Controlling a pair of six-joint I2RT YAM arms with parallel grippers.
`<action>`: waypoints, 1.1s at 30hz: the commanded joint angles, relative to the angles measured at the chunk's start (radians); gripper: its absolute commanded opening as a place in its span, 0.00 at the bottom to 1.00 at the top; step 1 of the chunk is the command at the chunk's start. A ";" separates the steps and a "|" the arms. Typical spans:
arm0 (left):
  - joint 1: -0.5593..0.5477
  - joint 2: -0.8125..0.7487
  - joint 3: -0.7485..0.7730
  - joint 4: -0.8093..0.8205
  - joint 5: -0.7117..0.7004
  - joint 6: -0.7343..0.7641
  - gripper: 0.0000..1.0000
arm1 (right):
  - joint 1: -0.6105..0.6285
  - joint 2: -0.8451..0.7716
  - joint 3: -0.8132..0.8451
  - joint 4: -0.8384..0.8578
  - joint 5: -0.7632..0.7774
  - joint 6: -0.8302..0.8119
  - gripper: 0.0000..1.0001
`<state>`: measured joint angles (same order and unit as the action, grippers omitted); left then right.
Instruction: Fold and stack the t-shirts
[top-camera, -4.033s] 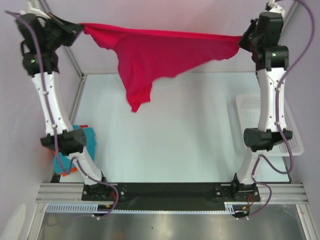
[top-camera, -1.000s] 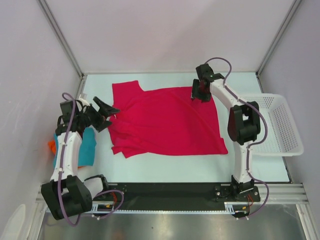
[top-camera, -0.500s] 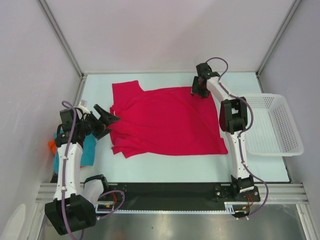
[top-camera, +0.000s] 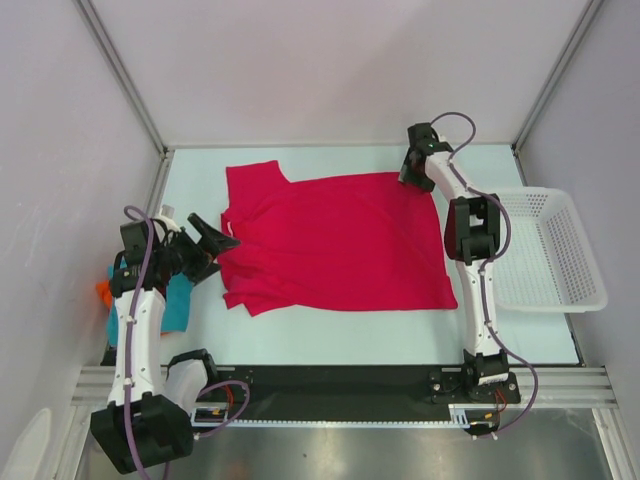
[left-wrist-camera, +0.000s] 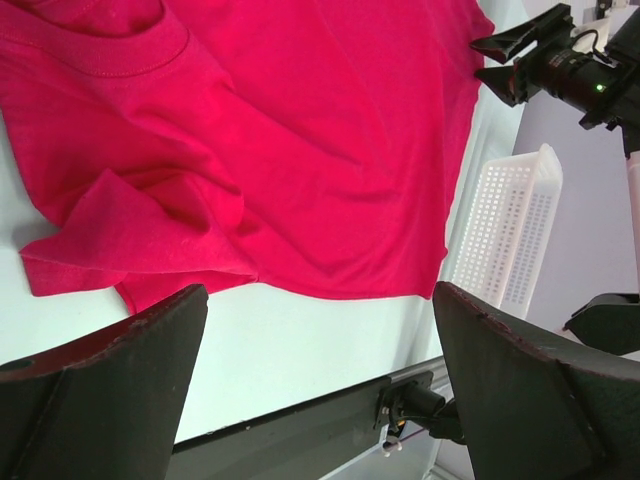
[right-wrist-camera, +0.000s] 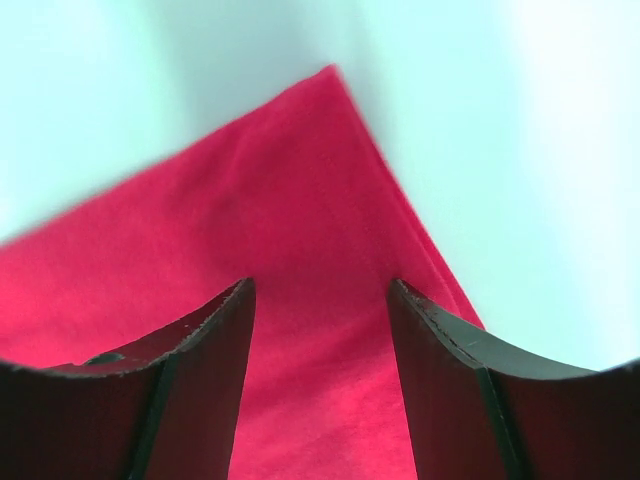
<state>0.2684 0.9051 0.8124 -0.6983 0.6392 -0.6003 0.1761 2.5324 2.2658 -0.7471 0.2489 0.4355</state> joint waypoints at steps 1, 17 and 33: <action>-0.005 0.005 0.021 0.000 -0.010 0.030 1.00 | -0.084 0.074 0.026 -0.040 0.016 0.029 0.62; -0.005 0.021 0.010 0.006 -0.027 0.036 1.00 | -0.080 -0.027 0.074 -0.074 -0.046 0.011 0.66; -0.199 -0.014 -0.068 -0.036 -0.113 -0.010 1.00 | 0.123 -0.588 -0.295 -0.055 -0.013 -0.032 0.68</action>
<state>0.1638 0.9405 0.7879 -0.7143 0.5888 -0.5934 0.2459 2.1193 2.1574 -0.8177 0.2295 0.4076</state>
